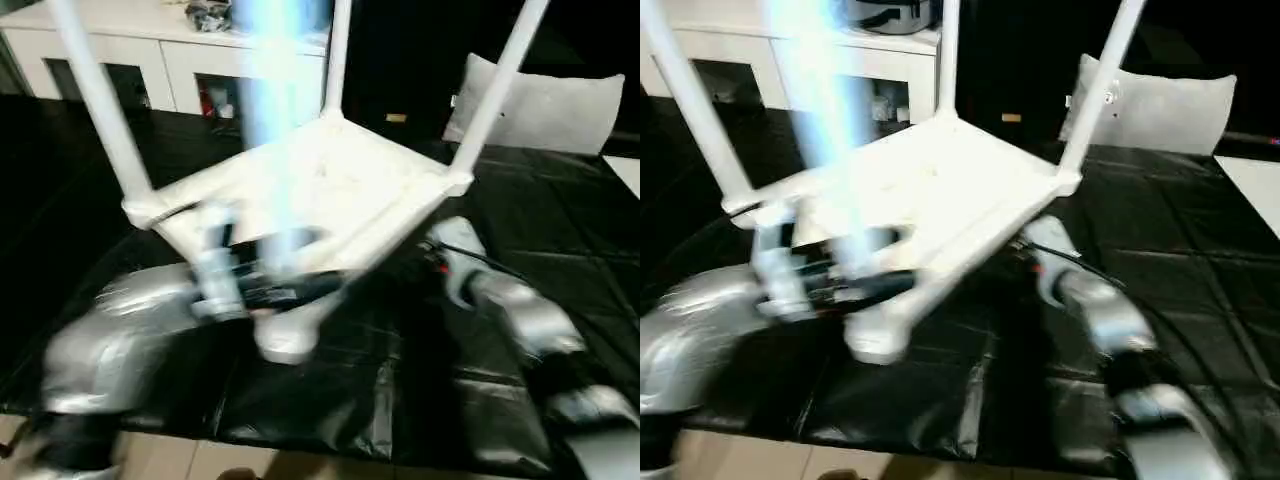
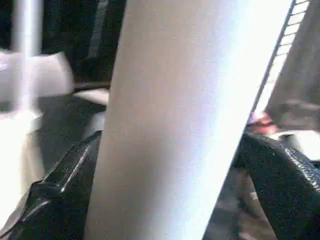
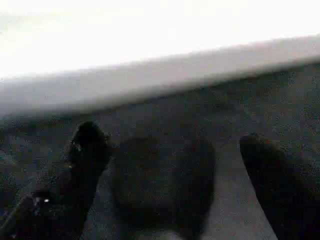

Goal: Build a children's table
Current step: Rotate table base

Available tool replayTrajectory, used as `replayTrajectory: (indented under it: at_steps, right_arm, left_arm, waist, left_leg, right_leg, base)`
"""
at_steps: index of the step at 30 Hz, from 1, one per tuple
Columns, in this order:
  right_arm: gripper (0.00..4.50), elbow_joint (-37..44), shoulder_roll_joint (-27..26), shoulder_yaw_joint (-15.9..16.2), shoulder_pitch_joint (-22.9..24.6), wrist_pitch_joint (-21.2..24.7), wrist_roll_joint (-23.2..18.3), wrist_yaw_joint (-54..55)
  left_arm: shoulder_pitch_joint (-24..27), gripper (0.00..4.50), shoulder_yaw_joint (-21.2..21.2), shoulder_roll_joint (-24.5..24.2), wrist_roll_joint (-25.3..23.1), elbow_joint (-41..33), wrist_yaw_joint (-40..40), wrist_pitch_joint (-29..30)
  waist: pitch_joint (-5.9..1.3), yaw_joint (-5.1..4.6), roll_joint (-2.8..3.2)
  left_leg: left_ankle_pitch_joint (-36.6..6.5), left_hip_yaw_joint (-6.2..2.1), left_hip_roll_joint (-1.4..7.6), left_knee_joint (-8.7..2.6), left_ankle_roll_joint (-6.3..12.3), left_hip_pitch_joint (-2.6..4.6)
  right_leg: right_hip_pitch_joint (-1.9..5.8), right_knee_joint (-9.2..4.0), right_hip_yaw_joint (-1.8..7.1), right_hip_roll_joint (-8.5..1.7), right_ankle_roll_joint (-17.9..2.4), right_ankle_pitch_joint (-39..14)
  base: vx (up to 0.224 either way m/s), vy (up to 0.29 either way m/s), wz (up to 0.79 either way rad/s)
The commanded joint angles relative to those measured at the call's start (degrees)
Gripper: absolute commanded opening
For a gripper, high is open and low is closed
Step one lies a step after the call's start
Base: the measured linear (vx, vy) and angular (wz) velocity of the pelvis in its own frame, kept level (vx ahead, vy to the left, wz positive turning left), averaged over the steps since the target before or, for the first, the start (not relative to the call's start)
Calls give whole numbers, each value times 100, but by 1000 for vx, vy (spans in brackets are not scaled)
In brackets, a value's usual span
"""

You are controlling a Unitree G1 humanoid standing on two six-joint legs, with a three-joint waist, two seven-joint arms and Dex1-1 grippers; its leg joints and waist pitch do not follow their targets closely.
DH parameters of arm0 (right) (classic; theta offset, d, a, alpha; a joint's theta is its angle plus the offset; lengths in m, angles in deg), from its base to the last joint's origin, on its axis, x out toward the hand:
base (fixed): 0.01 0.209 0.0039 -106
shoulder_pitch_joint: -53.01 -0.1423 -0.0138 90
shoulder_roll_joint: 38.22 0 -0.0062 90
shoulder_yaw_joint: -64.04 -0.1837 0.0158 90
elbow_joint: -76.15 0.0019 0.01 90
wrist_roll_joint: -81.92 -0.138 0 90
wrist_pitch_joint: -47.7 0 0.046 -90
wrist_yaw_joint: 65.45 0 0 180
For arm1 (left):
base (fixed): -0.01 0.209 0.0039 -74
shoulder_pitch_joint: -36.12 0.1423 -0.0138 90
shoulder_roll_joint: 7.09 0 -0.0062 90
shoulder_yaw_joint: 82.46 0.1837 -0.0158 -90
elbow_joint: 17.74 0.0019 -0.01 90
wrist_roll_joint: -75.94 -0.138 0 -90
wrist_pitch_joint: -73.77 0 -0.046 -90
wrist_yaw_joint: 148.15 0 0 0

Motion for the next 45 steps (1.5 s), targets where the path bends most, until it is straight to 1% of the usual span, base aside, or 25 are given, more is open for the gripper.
replayTrajectory:
  at_steps: [1,5,9,10,11,19,20,22,23,24,25,26,27,29,30,32,34,35,38,39,40,41,42,44,45]
  right_arm:
    - [450,-99,-109,-30,-118,-206,-104,-80]
    - [450,-141,-424,15,-217,-423,-160,-279]
    - [450,-166,-575,61,-264,-530,-145,-397]
    - [450,-155,-611,66,-255,-581,-132,-461]
    - [450,-109,-632,57,-200,-635,-107,-541]
    - [450,51,-525,21,-10,-590,8,-471]
    - [450,312,-416,-29,179,-465,29,-459]
    - [450,480,-358,-63,291,-378,41,-439]
    - [450,649,-292,-77,393,-312,66,-436]
    - [450,845,-193,-77,522,-265,103,-453]
    - [450,1046,-86,-79,658,-225,134,-466]
    - [450,1396,87,-118,898,-146,149,-472]
    - [450,1635,181,-182,1060,-88,112,-490]
    - [450,1984,309,-298,1297,-86,36,-540]
    - [450,1984,309,-298,1297,-86,36,-540]
    - [450,2679,469,-501,1753,1,-166,-643]
    - [450,2877,480,-530,1867,80,-220,-658]
    - [450,2980,488,-520,1933,141,-215,-649]
    - [450,3018,437,-529,2016,389,-123,-445]
    - [450,3003,428,-531,2014,407,-110,-416]
    - [450,2825,375,-554,1947,489,-26,-228]
    - [450,2714,336,-574,1906,562,32,-74]
    - [450,2503,307,-590,1809,528,91,51]
    - [450,2164,285,-593,1651,479,207,203]
    - [450,2129,287,-593,1637,477,215,212]
  left_arm:
    - [-189,445,275,108,-11,-28,20,21]
    - [-499,445,650,451,-149,153,20,-6]
    - [-715,445,876,732,-197,244,30,21]
    - [-772,445,945,827,-177,261,52,28]
    - [-855,445,1058,950,-163,288,72,14]
    - [-948,445,1203,1153,-343,408,78,-51]
    - [-949,445,1181,1128,-383,423,122,-60]
    - [-949,445,1148,1094,-400,431,160,-52]
    - [-940,445,1100,1040,-420,429,186,-49]
    - [-916,445,1035,959,-461,437,200,-69]
    - [-889,445,945,867,-488,449,218,-74]
    - [-829,445,782,681,-547,453,292,-49]
    - [-767,445,695,530,-654,438,312,-90]
    - [-600,445,549,194,-794,335,267,-126]
    - [-600,445,549,194,-794,335,267,-126]
    - [-243,445,290,-349,-715,-53,105,56]
    - [-166,445,241,-443,-653,-154,81,112]
    - [-112,445,219,-504,-592,-246,66,165]
    - [-45,445,238,-574,-565,-349,152,194]
    - [-46,445,245,-570,-579,-345,172,184]
    - [-108,445,308,-508,-715,-236,305,101]
    - [-154,445,358,-464,-828,-150,409,37]
    - [-263,445,416,-333,-907,38,456,-89]
    - [-457,445,498,-74,-841,333,351,-167]
    - [-471,445,520,-67,-847,355,327,-177]
  waist:
    - [-349,-38,-13]
    - [-351,-97,-34]
    - [-336,-200,-59]
    - [-338,-210,-47]
    - [-341,-246,-67]
    - [-337,-357,-66]
    - [-337,-360,-56]
    - [-338,-342,-59]
    - [-341,-331,-5]
    - [-334,-346,-24]
    - [-330,-309,-42]
    - [-319,-310,14]
    - [-319,-284,42]
    - [-306,-260,27]
    - [-300,-244,66]
    - [-292,-191,122]
    - [-282,-170,150]
    - [-284,-153,207]
    - [-274,-99,211]
    - [-265,-84,187]
    - [-267,-80,195]
    - [-262,-91,121]
    - [-270,-67,151]
    - [-274,-56,125]
    - [-283,-55,117]
  left_leg:
    - [-1360,-38,186,-453,-159,40]
    - [-1273,-47,182,-461,-203,20]
    - [-1346,-49,173,-457,-194,6]
    - [-1351,-52,174,-456,-197,8]
    - [-1317,-53,170,-448,-182,-14]
    - [-1252,-45,178,-425,-64,0]
    - [-1252,-41,178,-422,-51,4]
    - [-1210,-38,184,-421,-29,13]
    - [-1229,-46,186,-428,-34,21]
    - [-1265,-41,186,-431,-36,17]
    - [-1296,-41,183,-424,-37,36]
    - [-1361,-47,177,-441,-29,17]
    - [-1447,-62,177,-445,-18,38]
    - [-1504,-49,175,-446,0,48]
    - [-1524,-57,168,-447,-7,48]
    - [-1655,-57,180,-449,-32,79]
    - [-1664,-59,178,-465,-6,69]
    - [-1717,-64,166,-463,-12,81]
    - [-1844,-75,181,-472,-51,103]
    - [-1862,-79,173,-483,-53,96]
    - [-1866,-79,168,-479,-64,94]
    - [-1845,-71,156,-484,-68,88]
    - [-1832,-78,148,-475,-79,106]
    - [-1772,-66,126,-456,-99,109]
    - [-1711,-73,123,-458,-95,84]
  right_leg:
    - [241,-385,269,-451,-742,-2081]
    - [283,-355,261,-433,-767,-1762]
    - [307,-379,254,-441,-797,-1889]
    - [308,-378,253,-446,-802,-1903]
    - [323,-383,253,-450,-801,-1911]
    - [315,-392,244,-428,-932,-1776]
    - [316,-393,250,-427,-950,-1739]
    - [312,-371,255,-418,-973,-1614]
    - [314,-369,250,-420,-1000,-1596]
    - [312,-385,249,-413,-1003,-1612]
    - [324,-390,250,-401,-941,-1637]
    - [323,-402,251,-394,-898,-1686]
    - [318,-398,249,-401,-840,-1822]
    - [300,-442,250,-410,-768,-2093]
    - [298,-443,250,-411,-743,-2193]
    - [266,-485,251,-423,-651,-2503]
    - [255,-478,250,-401,-634,-2528]
    - [238,-486,238,-392,-671,-2561]
    - [216,-494,239,-409,-726,-2630]
    - [215,-499,236,-410,-693,-2710]
    - [216,-504,238,-415,-668,-2748]
    - [213,-530,228,-408,-593,-2869]
    - [206,-529,227,-423,-566,-2937]
    - [192,-585,218,-441,-397,-3203]
    - [217,-575,216,-455,-368,-3191]
  base:
    - [0,0,0]
    - [0,0,0]
    - [0,0,0]
    - [0,0,0]
    - [0,0,0]
    - [0,0,0]
    - [0,0,0]
    - [0,0,0]
    - [0,0,0]
    - [0,0,0]
    - [0,0,0]
    - [0,0,0]
    - [0,0,0]
    - [0,0,0]
    - [0,0,0]
    - [0,0,0]
    - [0,0,0]
    - [0,0,0]
    - [0,0,0]
    - [0,0,0]
    - [0,0,0]
    - [0,0,0]
    - [0,0,0]
    - [0,0,0]
    - [0,0,0]
